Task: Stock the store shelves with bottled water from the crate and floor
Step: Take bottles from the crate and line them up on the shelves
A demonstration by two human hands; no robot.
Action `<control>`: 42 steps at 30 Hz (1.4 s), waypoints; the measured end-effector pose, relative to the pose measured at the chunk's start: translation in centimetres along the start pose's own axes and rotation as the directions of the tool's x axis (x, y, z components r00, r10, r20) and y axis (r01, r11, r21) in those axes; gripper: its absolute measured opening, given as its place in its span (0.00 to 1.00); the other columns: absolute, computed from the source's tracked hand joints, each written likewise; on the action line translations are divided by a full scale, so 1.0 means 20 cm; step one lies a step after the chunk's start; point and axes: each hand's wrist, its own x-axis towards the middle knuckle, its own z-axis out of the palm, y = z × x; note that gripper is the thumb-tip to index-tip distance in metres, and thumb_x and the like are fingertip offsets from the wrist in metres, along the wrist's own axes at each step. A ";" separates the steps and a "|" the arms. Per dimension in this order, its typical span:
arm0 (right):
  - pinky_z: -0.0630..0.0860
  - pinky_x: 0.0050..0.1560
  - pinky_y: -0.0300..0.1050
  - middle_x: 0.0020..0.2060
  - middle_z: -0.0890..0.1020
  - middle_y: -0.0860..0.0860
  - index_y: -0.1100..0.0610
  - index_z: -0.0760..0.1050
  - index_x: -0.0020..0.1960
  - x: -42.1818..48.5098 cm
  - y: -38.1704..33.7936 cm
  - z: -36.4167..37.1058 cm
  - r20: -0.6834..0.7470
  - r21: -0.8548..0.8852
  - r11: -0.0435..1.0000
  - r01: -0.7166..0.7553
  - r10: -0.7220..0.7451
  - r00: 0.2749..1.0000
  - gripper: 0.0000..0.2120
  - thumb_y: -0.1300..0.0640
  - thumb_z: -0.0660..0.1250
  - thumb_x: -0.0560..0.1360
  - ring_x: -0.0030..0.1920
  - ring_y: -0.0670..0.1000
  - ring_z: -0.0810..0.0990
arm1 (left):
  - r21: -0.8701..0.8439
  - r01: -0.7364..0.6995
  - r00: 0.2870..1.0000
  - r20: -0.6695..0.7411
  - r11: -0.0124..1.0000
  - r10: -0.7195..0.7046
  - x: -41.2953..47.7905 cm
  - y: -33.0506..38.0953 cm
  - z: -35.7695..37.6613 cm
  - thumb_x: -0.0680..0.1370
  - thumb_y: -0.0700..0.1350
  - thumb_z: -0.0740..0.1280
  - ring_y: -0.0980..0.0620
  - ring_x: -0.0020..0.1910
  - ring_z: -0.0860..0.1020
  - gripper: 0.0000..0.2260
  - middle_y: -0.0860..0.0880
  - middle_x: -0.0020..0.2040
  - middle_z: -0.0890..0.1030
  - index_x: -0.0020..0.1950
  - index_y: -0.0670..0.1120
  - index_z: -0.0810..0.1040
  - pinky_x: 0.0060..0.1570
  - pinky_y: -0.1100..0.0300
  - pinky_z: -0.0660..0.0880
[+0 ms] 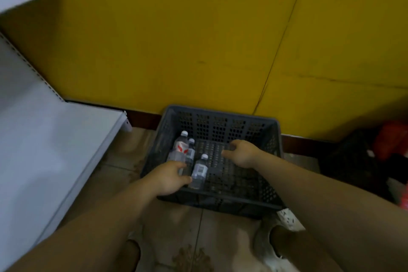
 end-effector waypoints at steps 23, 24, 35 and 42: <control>0.78 0.53 0.51 0.57 0.79 0.57 0.58 0.73 0.64 1.53 0.13 0.98 0.068 0.552 0.815 -0.178 0.169 0.983 0.23 0.49 0.72 0.73 0.55 0.59 0.79 | -0.148 0.171 0.961 0.243 0.974 -0.131 1.25 -0.53 0.45 0.77 0.53 0.66 0.49 0.60 0.75 0.19 0.49 0.65 0.76 0.67 0.50 0.74 0.61 0.57 0.70; 0.77 0.55 0.51 0.58 0.79 0.57 0.59 0.71 0.67 1.50 0.15 0.97 0.027 0.579 0.804 -0.137 0.150 0.988 0.26 0.51 0.73 0.73 0.56 0.59 0.79 | -0.159 0.177 0.960 0.247 0.971 -0.135 1.24 -0.53 0.45 0.77 0.53 0.67 0.49 0.60 0.75 0.19 0.49 0.65 0.76 0.67 0.50 0.73 0.61 0.58 0.70; 0.80 0.52 0.52 0.54 0.82 0.49 0.51 0.75 0.61 0.59 0.00 0.17 -0.258 0.781 0.564 0.268 -0.100 0.961 0.16 0.59 0.71 0.75 0.53 0.54 0.82 | -0.630 0.098 0.990 0.140 0.771 -0.012 0.70 -0.13 0.15 0.78 0.54 0.65 0.49 0.58 0.78 0.14 0.51 0.60 0.80 0.64 0.53 0.76 0.61 0.45 0.74; 0.77 0.42 0.49 0.44 0.82 0.53 0.56 0.76 0.56 -0.18 -0.32 -0.18 -0.424 0.853 0.249 0.459 -0.185 0.887 0.09 0.62 0.61 0.77 0.44 0.54 0.82 | -0.785 -0.202 0.972 -0.088 0.586 0.217 -0.09 0.19 -0.25 0.79 0.38 0.64 0.42 0.53 0.82 0.13 0.43 0.54 0.83 0.62 0.47 0.76 0.53 0.41 0.78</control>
